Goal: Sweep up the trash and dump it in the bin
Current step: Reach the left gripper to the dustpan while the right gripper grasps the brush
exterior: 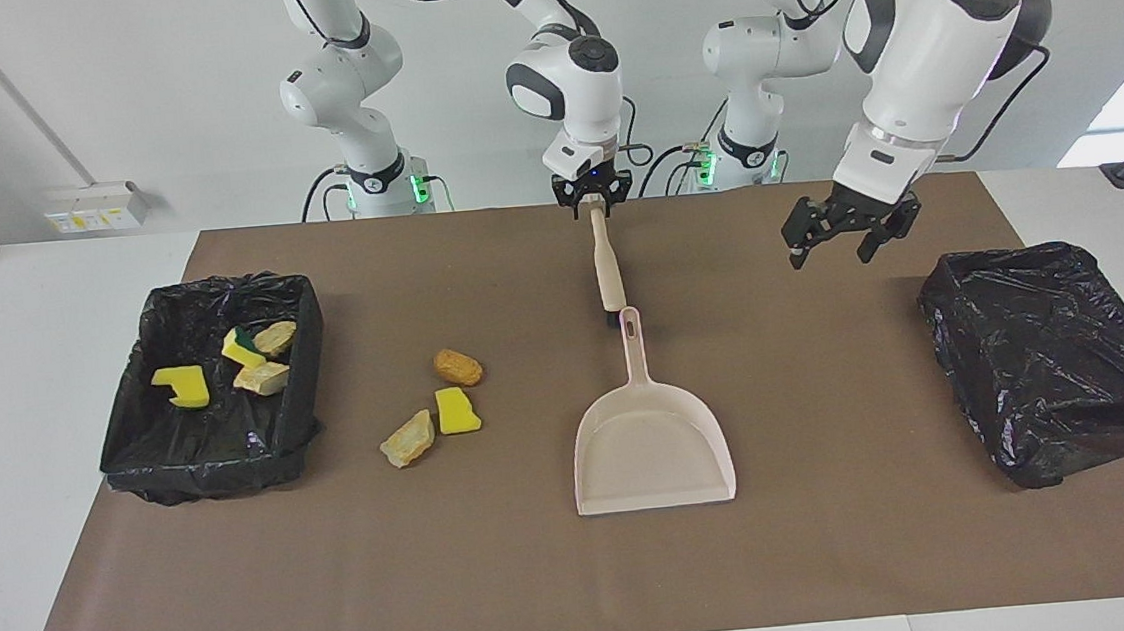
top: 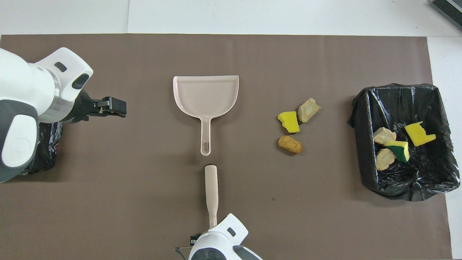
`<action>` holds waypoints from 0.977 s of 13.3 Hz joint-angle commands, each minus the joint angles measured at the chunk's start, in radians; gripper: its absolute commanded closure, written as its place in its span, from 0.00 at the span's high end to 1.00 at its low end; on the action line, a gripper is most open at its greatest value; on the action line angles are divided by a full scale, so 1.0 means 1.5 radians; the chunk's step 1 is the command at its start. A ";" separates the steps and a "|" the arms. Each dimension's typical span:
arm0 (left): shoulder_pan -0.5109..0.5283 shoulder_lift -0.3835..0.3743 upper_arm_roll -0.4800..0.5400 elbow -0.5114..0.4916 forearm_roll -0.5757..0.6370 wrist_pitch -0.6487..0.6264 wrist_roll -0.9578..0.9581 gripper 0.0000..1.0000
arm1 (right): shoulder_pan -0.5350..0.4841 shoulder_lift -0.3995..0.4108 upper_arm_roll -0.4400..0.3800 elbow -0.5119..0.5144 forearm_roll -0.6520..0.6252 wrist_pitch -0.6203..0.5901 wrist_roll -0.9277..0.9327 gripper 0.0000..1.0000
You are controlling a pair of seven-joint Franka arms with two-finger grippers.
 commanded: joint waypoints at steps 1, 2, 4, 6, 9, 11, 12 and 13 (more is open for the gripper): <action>-0.037 0.051 0.008 -0.004 -0.015 0.040 -0.038 1.00 | 0.001 0.007 -0.003 0.001 0.013 0.016 -0.016 0.17; -0.054 0.067 0.008 -0.003 -0.015 0.048 -0.050 1.00 | -0.001 0.011 -0.003 0.011 0.013 0.015 -0.012 0.01; -0.092 0.100 0.008 -0.003 -0.015 0.093 -0.098 1.00 | -0.002 0.023 -0.003 0.036 0.013 0.003 -0.011 0.00; -0.106 0.136 0.008 -0.003 -0.012 0.136 -0.101 1.00 | -0.012 0.008 -0.005 0.036 0.014 -0.009 -0.017 0.00; -0.157 0.183 0.009 -0.003 -0.008 0.186 -0.105 1.00 | -0.071 -0.054 -0.005 0.034 0.013 -0.116 -0.075 0.00; -0.173 0.190 0.009 -0.008 -0.008 0.184 -0.111 1.00 | -0.110 -0.087 -0.006 0.035 0.013 -0.169 -0.128 0.00; -0.176 0.193 0.009 -0.015 -0.007 0.187 -0.111 1.00 | -0.124 -0.101 -0.009 0.035 0.013 -0.184 -0.143 0.00; -0.189 0.195 0.009 -0.015 -0.007 0.189 -0.114 1.00 | -0.146 -0.112 -0.011 0.038 0.011 -0.192 -0.171 0.00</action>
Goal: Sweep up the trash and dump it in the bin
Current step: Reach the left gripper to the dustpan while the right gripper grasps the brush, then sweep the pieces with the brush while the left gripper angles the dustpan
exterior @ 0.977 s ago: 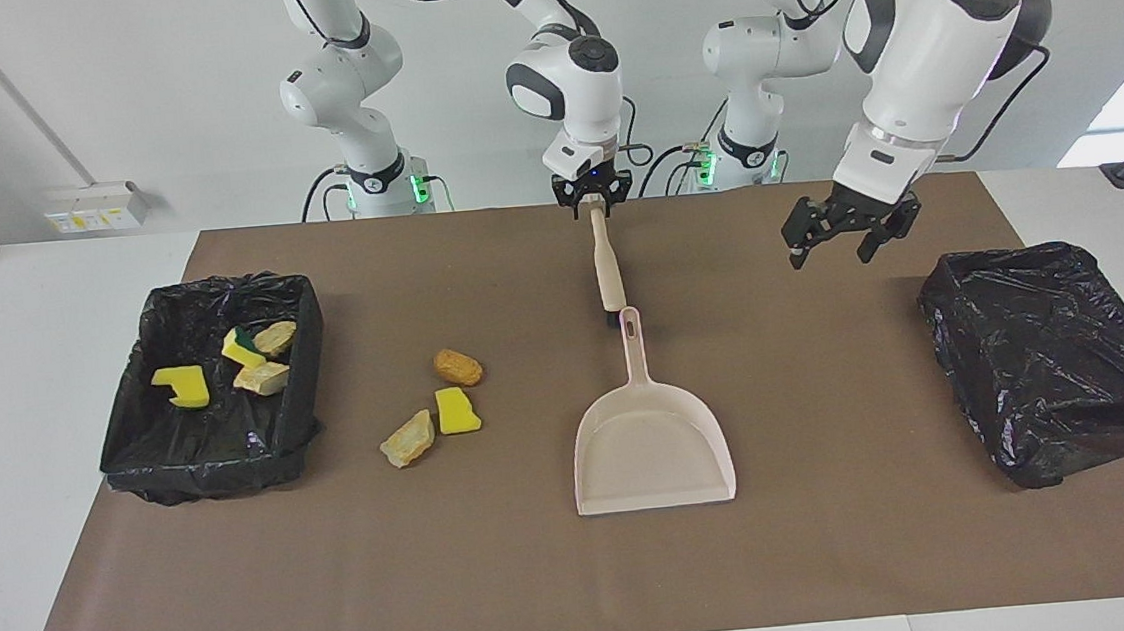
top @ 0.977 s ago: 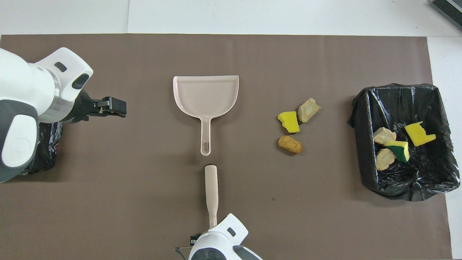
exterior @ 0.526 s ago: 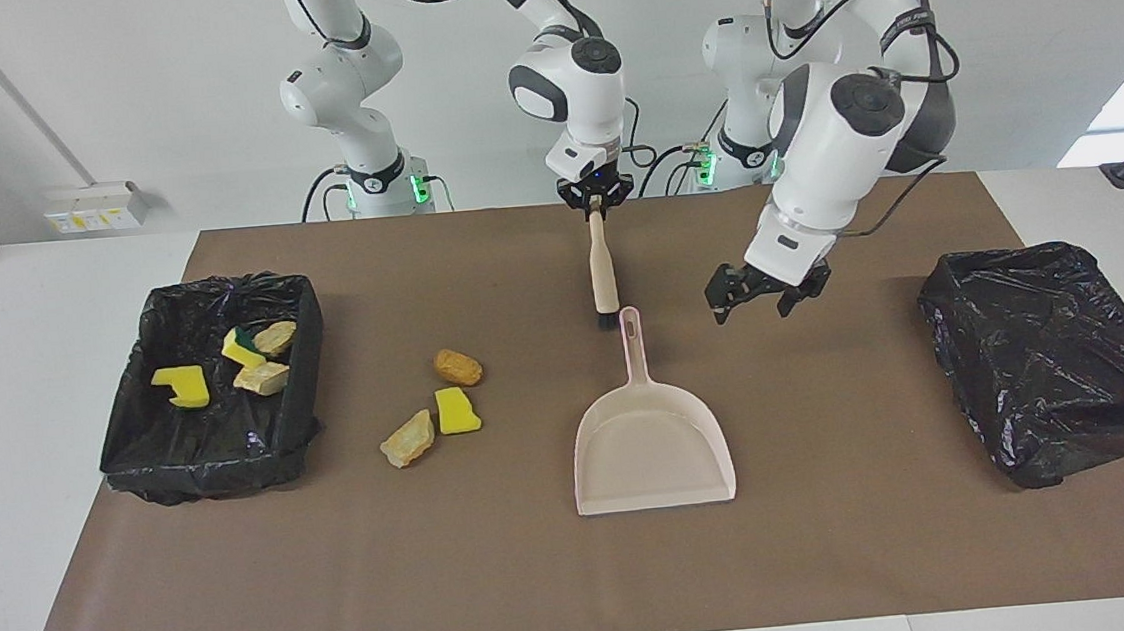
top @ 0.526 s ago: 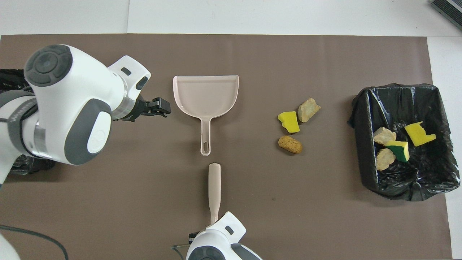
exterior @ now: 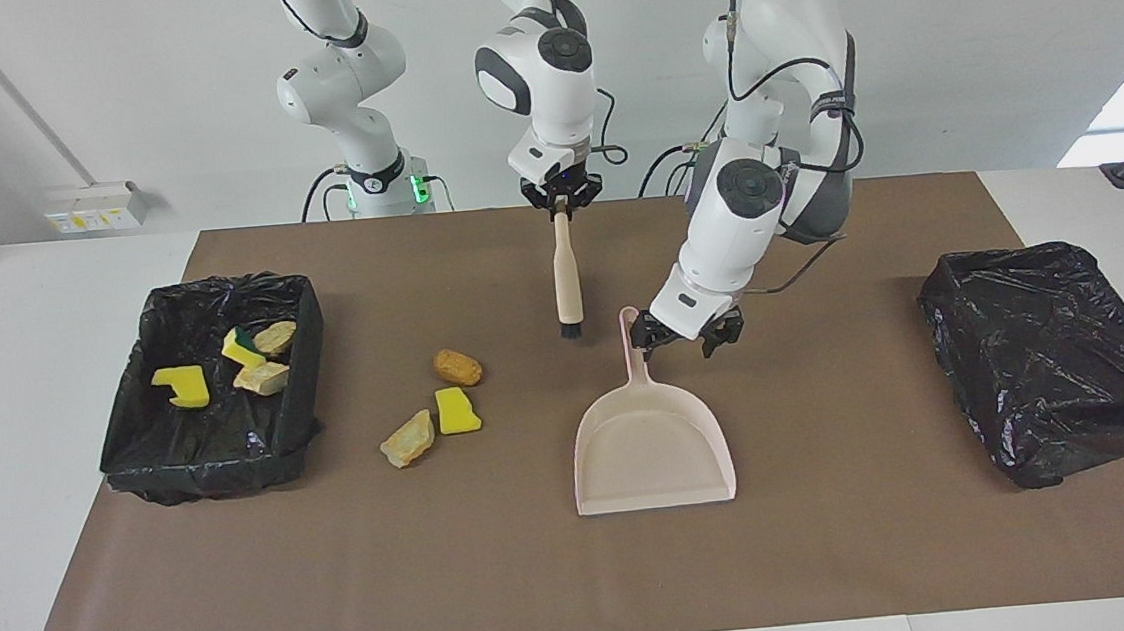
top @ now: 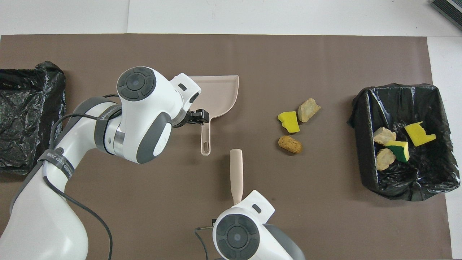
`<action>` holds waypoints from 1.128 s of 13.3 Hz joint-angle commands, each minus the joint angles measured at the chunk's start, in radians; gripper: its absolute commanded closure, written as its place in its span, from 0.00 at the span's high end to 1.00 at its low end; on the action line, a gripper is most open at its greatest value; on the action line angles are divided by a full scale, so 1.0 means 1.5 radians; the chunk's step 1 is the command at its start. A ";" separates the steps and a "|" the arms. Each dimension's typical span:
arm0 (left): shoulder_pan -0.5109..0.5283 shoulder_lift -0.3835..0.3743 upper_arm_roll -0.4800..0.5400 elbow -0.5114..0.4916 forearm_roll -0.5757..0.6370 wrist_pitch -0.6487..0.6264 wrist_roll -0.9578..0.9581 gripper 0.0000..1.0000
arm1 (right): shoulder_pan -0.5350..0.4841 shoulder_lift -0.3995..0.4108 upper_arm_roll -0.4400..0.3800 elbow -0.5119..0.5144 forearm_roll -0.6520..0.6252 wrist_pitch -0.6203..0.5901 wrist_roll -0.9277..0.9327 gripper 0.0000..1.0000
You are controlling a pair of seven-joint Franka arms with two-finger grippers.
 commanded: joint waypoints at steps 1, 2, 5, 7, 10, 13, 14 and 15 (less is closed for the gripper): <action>-0.034 0.009 0.011 -0.011 0.003 0.016 -0.024 1.00 | -0.062 -0.045 0.000 0.001 0.009 -0.041 -0.085 0.00; -0.045 0.018 0.011 -0.012 0.005 0.017 -0.028 1.00 | -0.092 -0.050 0.000 0.011 -0.001 -0.064 -0.107 0.00; -0.069 0.018 0.012 -0.038 0.020 0.005 -0.028 1.00 | -0.176 -0.055 -0.001 0.014 -0.027 -0.094 -0.171 0.00; -0.070 0.017 0.012 -0.035 0.029 0.003 -0.028 1.00 | -0.224 -0.054 0.000 0.006 -0.039 -0.098 -0.204 0.00; -0.073 0.021 0.012 -0.004 0.069 -0.019 -0.028 1.00 | -0.336 -0.041 0.000 -0.003 -0.053 -0.075 -0.331 0.00; -0.074 0.028 0.012 0.015 0.082 -0.029 -0.030 1.00 | -0.429 -0.029 0.000 -0.018 -0.058 -0.020 -0.460 0.00; -0.074 0.028 0.012 0.015 0.082 -0.029 -0.030 1.00 | -0.443 -0.013 0.000 -0.018 -0.058 0.004 -0.473 0.00; -0.075 0.028 0.011 0.014 0.082 -0.029 -0.030 0.95 | -0.451 0.002 0.000 -0.018 -0.058 0.025 -0.477 0.00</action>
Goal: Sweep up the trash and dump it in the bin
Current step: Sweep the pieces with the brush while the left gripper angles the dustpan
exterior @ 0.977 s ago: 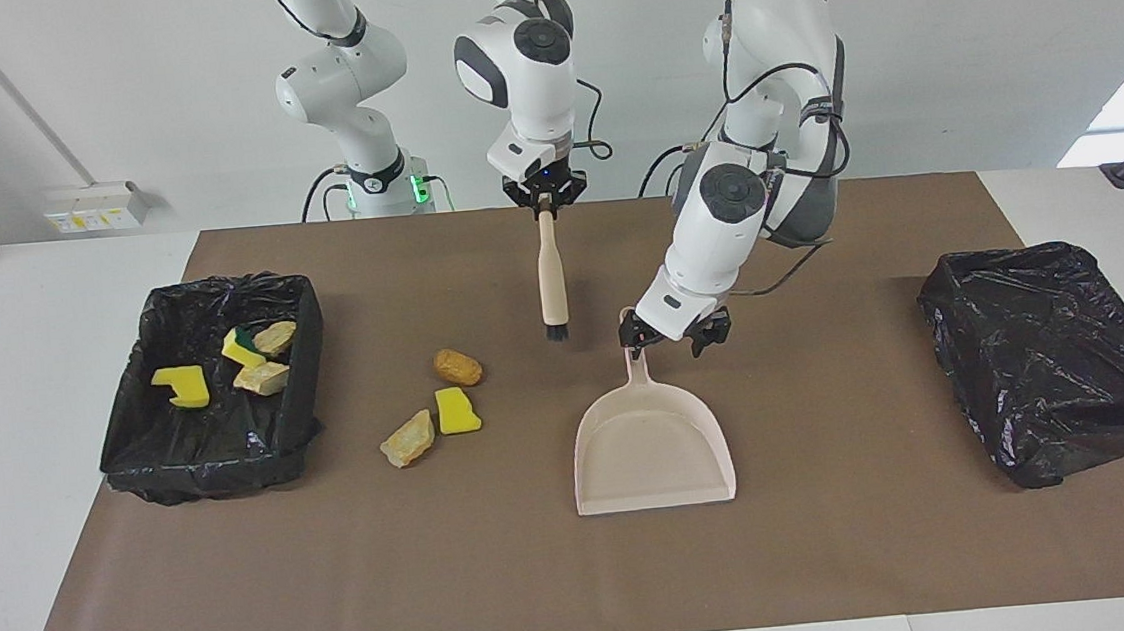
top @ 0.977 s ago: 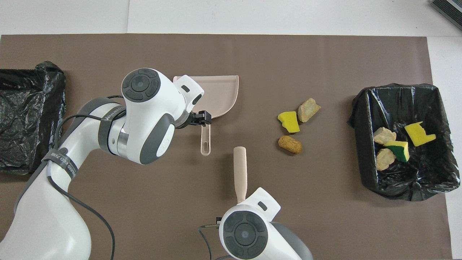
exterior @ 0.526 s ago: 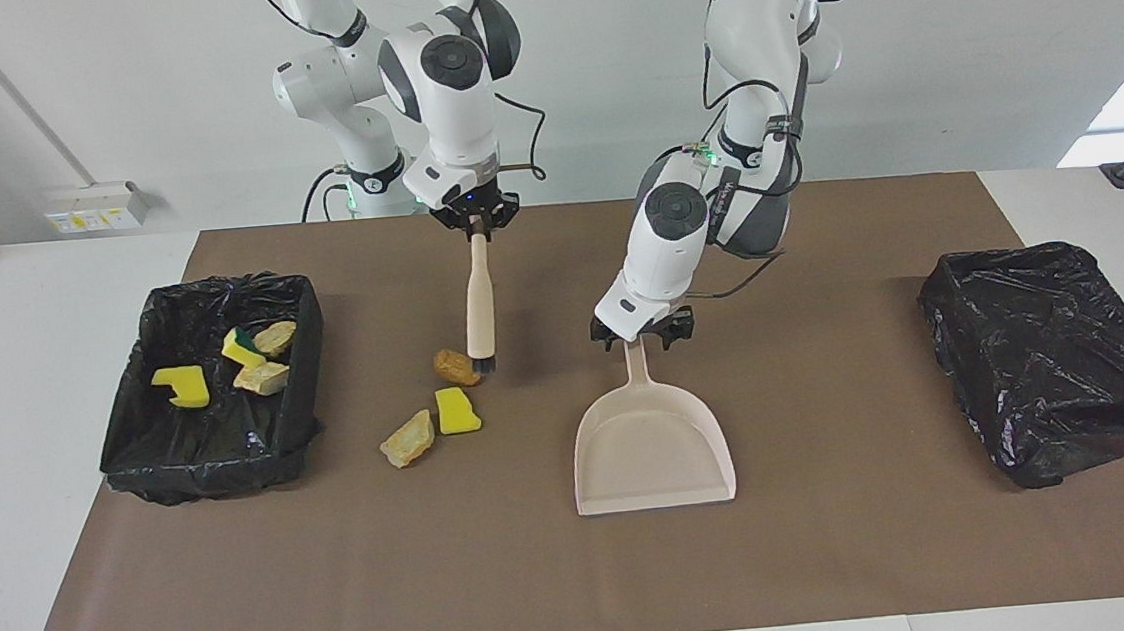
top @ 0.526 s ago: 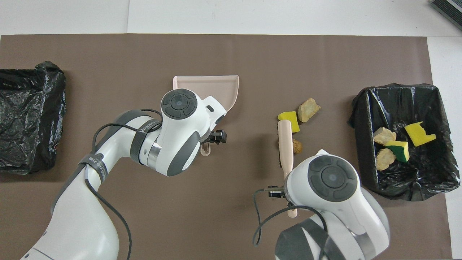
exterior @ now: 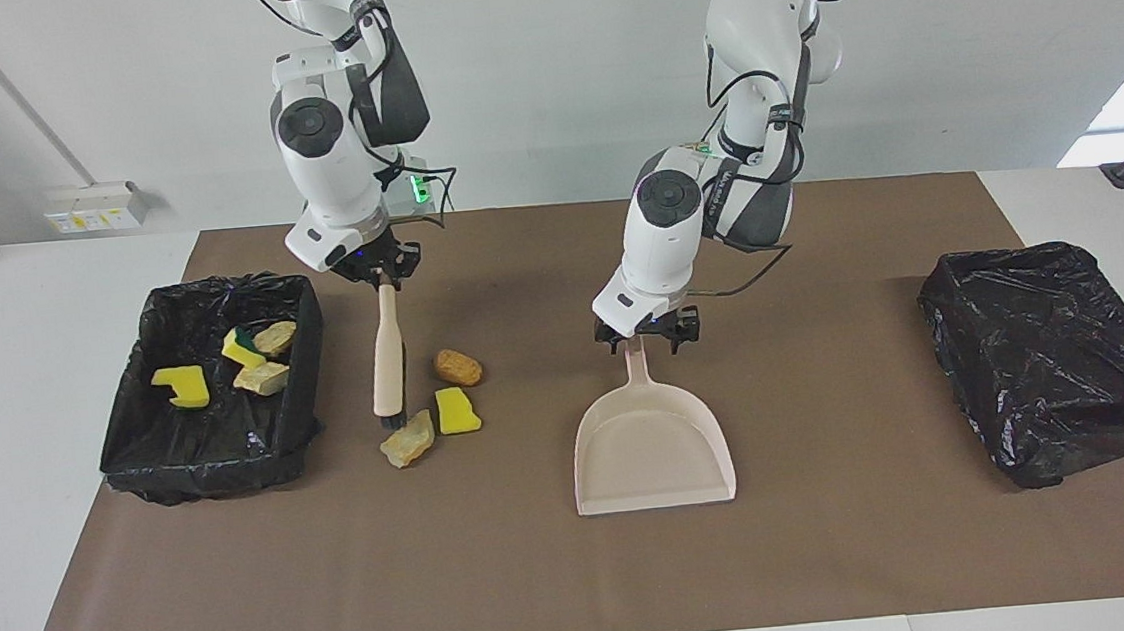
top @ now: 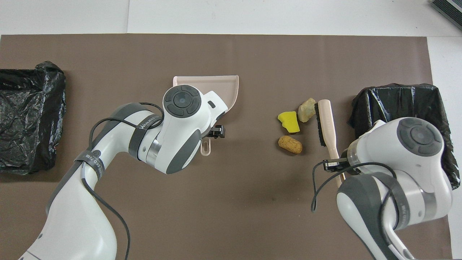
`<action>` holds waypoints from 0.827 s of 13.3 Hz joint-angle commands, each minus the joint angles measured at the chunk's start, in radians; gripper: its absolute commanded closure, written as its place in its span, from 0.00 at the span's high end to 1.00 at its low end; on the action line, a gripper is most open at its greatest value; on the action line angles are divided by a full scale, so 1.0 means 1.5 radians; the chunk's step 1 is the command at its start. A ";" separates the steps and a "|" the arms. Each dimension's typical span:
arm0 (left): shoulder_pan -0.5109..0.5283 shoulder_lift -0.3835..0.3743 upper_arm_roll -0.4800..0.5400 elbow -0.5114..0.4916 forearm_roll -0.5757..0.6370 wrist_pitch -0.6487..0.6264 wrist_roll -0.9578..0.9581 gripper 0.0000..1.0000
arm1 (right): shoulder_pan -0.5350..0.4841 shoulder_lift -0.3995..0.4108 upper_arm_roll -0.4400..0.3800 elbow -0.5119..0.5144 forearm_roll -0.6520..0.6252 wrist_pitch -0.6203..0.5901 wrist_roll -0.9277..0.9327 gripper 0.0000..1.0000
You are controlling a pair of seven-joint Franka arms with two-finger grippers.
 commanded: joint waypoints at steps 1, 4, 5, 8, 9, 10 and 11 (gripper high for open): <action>-0.012 0.003 0.008 0.003 0.016 -0.009 -0.010 0.95 | -0.019 0.039 0.011 -0.005 -0.007 0.048 -0.020 0.00; -0.022 0.004 0.008 0.003 0.016 -0.009 -0.012 0.95 | -0.020 0.075 0.013 -0.002 -0.026 0.084 -0.092 0.00; -0.025 0.005 0.008 0.002 0.016 -0.010 -0.013 0.94 | -0.018 0.075 0.014 -0.003 -0.026 0.077 -0.097 0.00; -0.033 0.005 0.008 0.002 0.016 -0.015 -0.017 0.52 | 0.011 0.071 0.018 0.002 -0.014 0.044 -0.123 0.00; -0.033 0.006 0.008 0.001 0.016 -0.017 -0.017 0.27 | 0.033 0.073 0.017 0.015 0.002 0.019 -0.153 0.00; -0.032 0.008 0.008 0.003 0.014 -0.022 -0.014 0.00 | 0.041 0.077 0.017 0.032 0.010 -0.006 -0.178 0.00; -0.029 0.008 0.008 0.007 0.008 -0.029 -0.018 0.00 | 0.041 0.086 0.017 0.051 0.010 -0.034 -0.196 0.00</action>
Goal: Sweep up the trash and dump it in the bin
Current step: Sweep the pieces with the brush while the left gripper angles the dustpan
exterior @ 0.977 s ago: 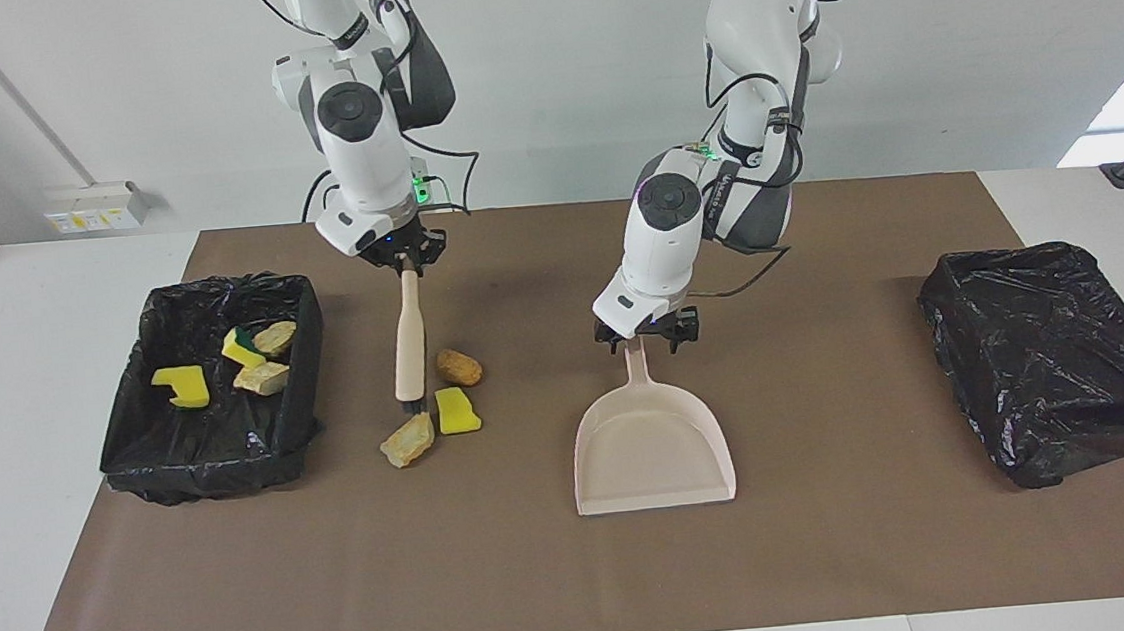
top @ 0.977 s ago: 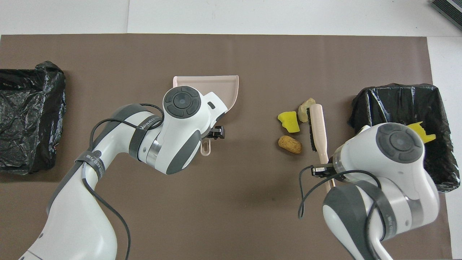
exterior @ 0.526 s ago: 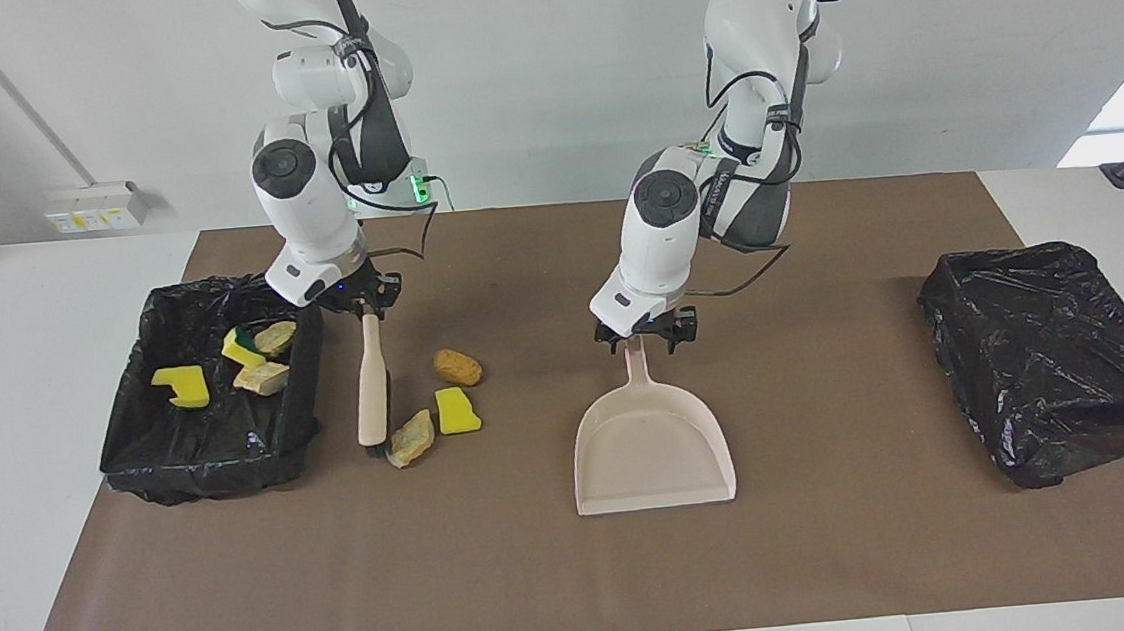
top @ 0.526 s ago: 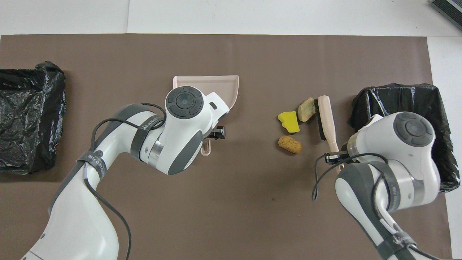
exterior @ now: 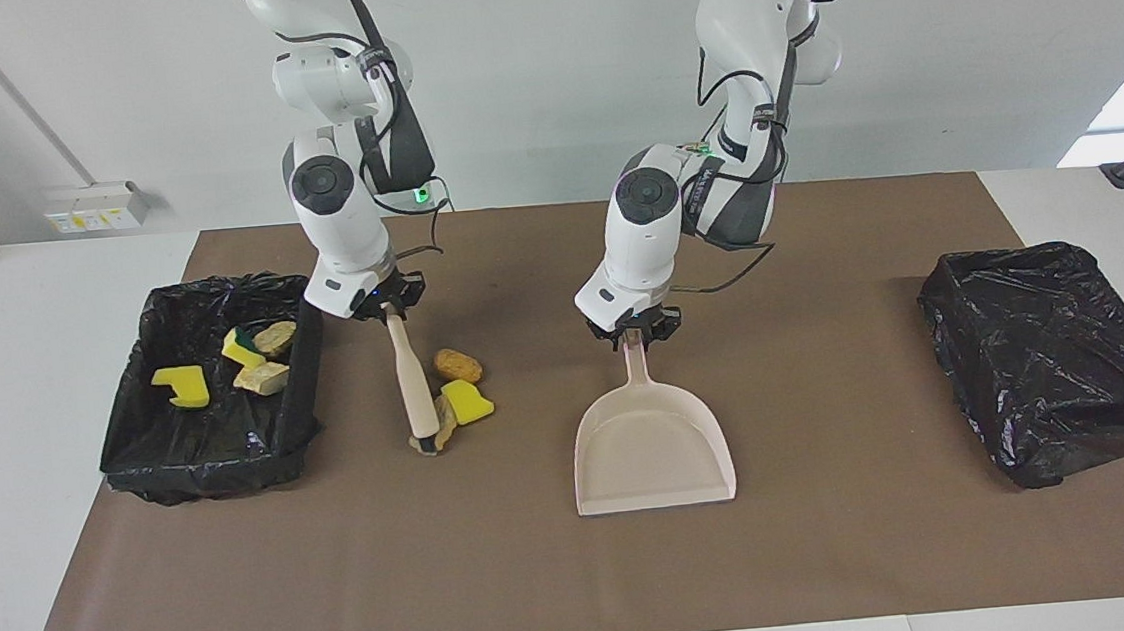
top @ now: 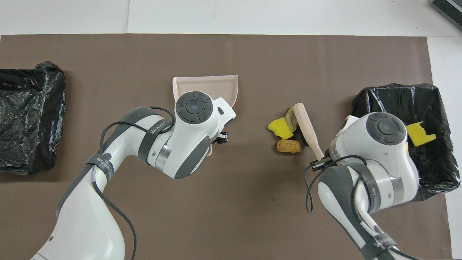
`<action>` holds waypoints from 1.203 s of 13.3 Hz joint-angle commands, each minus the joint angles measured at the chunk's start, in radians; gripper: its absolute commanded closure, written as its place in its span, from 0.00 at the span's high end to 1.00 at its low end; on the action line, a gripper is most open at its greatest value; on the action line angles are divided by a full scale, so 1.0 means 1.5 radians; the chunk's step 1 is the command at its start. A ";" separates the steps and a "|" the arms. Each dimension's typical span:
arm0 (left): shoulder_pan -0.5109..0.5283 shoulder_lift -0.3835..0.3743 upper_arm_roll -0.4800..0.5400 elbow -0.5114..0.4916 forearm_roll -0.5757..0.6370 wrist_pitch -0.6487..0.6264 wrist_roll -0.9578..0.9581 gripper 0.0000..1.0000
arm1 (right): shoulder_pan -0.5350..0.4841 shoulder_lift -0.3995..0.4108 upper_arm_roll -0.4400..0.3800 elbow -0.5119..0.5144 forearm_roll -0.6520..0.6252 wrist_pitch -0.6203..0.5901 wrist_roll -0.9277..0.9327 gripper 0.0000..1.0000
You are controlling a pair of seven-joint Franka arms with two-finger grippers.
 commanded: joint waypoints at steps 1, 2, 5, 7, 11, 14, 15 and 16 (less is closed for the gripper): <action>0.001 -0.001 0.012 0.015 0.011 -0.045 -0.006 0.00 | 0.003 0.015 0.002 0.060 0.018 -0.080 -0.068 0.00; 0.016 -0.011 0.015 0.017 0.018 -0.074 0.007 0.00 | 0.003 0.020 0.002 0.084 0.019 -0.109 -0.072 0.00; 0.057 -0.062 0.017 0.016 0.017 -0.156 0.133 0.00 | -0.022 0.015 -0.002 0.107 0.019 -0.133 -0.062 0.00; 0.067 -0.082 0.017 0.002 0.029 -0.198 0.198 0.00 | -0.034 -0.010 -0.002 0.058 0.020 -0.107 -0.046 0.00; 0.091 -0.119 0.017 -0.022 0.030 -0.272 0.292 0.00 | -0.024 -0.063 0.000 -0.041 0.029 -0.018 0.075 0.00; 0.096 -0.128 0.016 -0.036 0.028 -0.276 0.365 0.00 | 0.005 -0.062 -0.001 -0.090 0.048 0.067 0.140 0.00; 0.096 -0.130 0.016 -0.037 0.024 -0.279 0.381 0.00 | 0.017 -0.059 0.000 -0.090 0.052 0.074 0.172 0.00; 0.099 -0.145 0.016 -0.047 0.019 -0.290 0.396 0.00 | 0.039 -0.057 0.000 -0.087 0.056 0.077 0.205 0.00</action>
